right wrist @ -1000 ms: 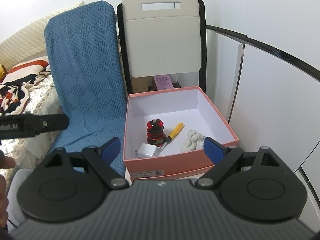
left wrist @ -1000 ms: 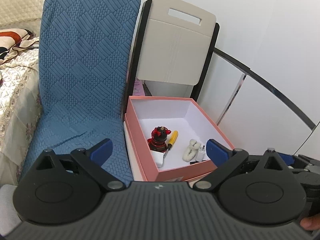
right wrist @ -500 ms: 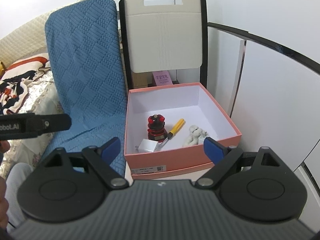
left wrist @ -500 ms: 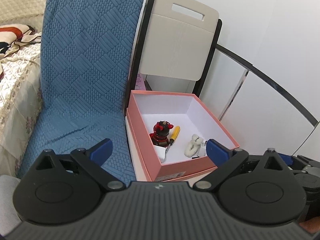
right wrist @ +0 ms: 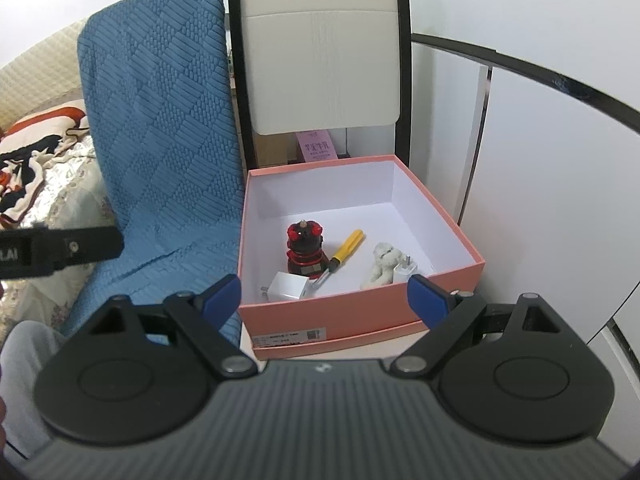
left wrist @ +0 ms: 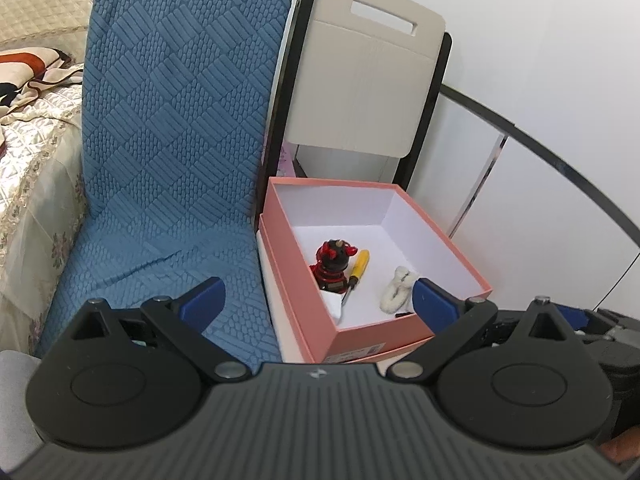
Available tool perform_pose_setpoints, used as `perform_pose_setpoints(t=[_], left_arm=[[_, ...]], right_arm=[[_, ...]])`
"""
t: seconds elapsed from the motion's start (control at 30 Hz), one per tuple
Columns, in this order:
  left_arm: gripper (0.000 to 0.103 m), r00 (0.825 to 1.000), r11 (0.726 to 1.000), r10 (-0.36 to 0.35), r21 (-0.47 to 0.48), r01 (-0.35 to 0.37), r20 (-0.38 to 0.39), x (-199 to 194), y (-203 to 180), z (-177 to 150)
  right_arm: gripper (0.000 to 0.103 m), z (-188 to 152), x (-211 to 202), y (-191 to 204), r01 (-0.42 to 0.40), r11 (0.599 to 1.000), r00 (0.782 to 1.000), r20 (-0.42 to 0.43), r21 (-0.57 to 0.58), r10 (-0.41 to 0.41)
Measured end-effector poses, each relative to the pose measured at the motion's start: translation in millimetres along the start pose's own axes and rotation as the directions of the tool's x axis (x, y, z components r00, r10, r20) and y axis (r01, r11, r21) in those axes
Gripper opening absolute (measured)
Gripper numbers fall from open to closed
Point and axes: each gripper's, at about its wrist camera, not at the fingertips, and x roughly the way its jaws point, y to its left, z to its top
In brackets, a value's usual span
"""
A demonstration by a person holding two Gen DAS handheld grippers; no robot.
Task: Organize rigid objects
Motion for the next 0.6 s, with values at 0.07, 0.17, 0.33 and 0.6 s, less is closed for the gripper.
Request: perform_pose_setpoints(t=[0.07, 0.17, 0.33, 0.6], left_arm=[[0.101, 1.0, 1.0, 0.001, -0.009, -0.001, -0.008, 3.3, 2.0, -1.6], [0.101, 1.0, 1.0, 0.0, -0.005, 0.0, -0.022, 8.9, 1.8, -4.3], [0.101, 0.999, 1.0, -0.008, -0.005, 0.008, -0.032, 17.4, 2.8, -7.7], [0.101, 0.999, 1.0, 0.013, -0.017, -0.014, -0.039, 27.2, 16.2, -2.1]], right_arm=[[0.091, -1.3, 3.7, 1.0, -0.005, 1.0, 1.0, -0.01, 0.009, 0.005], [0.091, -1.4, 5.4, 1.7, -0.019, 1.0, 1.0, -0.017, 0.018, 0.02], [0.091, -1.6, 12.3, 1.5, -0.012, 0.999, 0.999, -0.03, 0.031, 0.013], [0.091, -3.9, 22.9, 1.4, -0.012, 0.999, 0.999, -0.051, 0.035, 0.013]])
